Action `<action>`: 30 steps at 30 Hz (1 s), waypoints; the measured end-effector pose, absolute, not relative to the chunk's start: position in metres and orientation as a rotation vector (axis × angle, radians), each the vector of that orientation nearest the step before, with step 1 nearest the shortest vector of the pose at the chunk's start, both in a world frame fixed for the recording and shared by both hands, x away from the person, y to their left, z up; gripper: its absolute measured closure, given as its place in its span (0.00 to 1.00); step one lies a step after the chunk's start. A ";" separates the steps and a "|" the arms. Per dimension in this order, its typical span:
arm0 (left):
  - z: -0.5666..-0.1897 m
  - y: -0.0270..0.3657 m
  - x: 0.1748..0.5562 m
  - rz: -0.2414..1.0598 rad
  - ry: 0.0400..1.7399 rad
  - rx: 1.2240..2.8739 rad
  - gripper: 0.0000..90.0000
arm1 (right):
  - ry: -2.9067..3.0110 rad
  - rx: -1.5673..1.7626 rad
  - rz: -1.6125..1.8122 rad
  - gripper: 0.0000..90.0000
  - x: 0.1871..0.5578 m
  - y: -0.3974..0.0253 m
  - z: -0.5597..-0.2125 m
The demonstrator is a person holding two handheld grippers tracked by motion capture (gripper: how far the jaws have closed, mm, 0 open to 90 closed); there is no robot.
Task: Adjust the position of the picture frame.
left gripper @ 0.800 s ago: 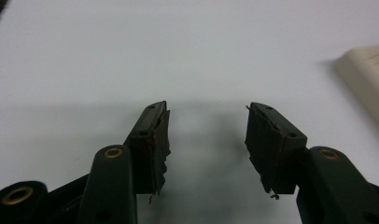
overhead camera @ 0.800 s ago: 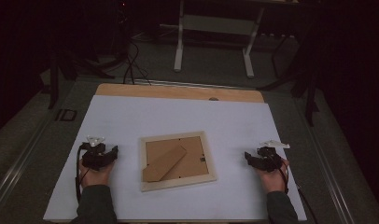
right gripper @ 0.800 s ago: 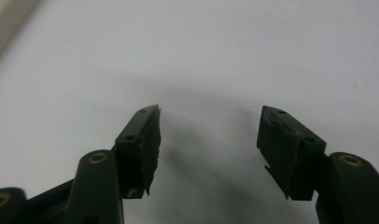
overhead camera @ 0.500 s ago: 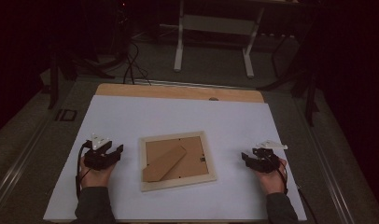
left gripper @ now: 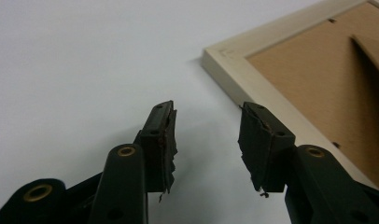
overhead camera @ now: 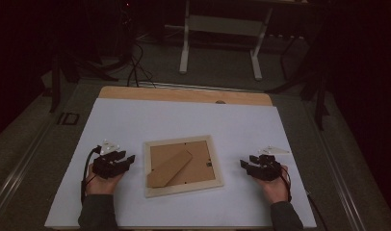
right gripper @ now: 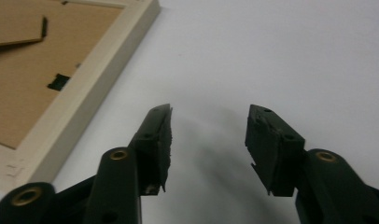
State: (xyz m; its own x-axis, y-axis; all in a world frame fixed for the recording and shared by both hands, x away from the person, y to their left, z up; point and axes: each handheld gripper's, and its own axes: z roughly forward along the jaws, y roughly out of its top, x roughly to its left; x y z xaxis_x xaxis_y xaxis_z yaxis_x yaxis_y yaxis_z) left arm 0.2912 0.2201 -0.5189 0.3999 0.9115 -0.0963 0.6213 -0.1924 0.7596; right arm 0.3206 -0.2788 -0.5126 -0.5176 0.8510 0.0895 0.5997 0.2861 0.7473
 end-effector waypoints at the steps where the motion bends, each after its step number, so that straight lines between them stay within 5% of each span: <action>1: -0.519 0.218 0.291 0.489 1.306 1.920 0.64 | 2.239 1.309 1.080 0.58 0.320 -0.277 -0.512; 30: -0.530 0.192 0.291 0.323 1.185 2.038 1.00 | 2.362 1.184 1.092 0.76 0.309 -0.252 -0.512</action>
State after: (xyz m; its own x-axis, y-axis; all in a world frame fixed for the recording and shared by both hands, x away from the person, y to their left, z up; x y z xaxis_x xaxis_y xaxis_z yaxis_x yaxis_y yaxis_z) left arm 0.2906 0.1921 -0.5302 0.5408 0.8288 -0.1435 0.6417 -0.2962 0.7074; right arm 0.3087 -0.2521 -0.5124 -0.6242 0.7772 0.0795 0.5639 0.3777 0.7344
